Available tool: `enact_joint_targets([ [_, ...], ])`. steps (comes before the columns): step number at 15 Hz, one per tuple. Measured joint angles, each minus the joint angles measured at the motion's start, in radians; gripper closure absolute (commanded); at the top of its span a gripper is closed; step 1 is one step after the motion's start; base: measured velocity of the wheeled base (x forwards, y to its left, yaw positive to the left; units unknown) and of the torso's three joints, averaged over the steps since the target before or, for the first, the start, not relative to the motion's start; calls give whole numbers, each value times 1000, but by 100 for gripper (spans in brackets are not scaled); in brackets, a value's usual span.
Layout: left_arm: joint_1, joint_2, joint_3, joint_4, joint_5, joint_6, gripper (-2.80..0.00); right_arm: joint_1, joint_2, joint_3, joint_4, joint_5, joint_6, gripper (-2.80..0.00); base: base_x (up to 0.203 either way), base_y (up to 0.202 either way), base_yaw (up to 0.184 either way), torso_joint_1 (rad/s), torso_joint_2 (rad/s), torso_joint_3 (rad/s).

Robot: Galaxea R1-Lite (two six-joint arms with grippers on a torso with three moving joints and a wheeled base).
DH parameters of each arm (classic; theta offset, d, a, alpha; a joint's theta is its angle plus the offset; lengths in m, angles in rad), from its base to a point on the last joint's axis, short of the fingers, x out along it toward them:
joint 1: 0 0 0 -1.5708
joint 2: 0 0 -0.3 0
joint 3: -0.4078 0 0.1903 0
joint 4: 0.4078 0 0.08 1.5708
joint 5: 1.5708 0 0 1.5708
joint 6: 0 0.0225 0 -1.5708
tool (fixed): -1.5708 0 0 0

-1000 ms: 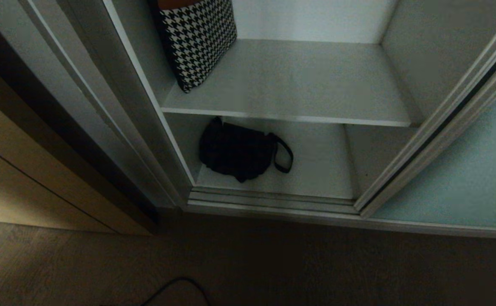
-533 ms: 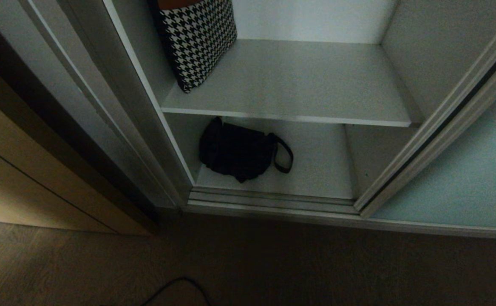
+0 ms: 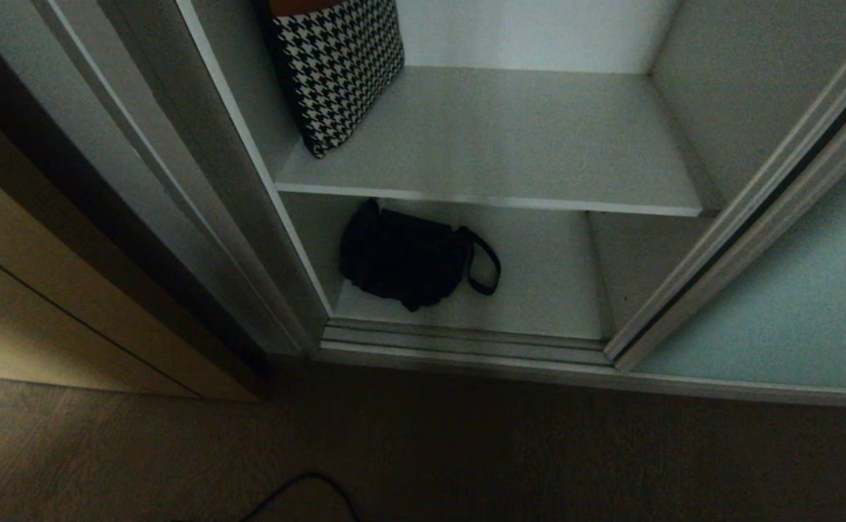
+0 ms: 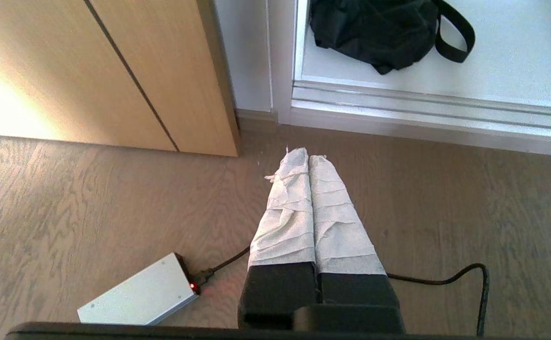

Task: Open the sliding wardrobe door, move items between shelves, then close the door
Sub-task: Close the door

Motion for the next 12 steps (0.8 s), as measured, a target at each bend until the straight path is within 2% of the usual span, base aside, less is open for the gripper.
enact_joint_targets([
  [2,0,0,0,0,0,0,0,10,45,11,-53,-1,70,0,0,0,0,0,0,0],
  [5,0,0,0,0,0,0,0,-11,113,22,-155,-23,72,0,0,0,0,0,0,0],
  [9,0,0,0,0,0,0,0,-150,178,33,-250,-9,38,0,0,0,0,0,0,0],
  [12,0,0,0,0,0,0,0,-276,214,32,-288,69,27,0,0,0,0,0,0,0],
])
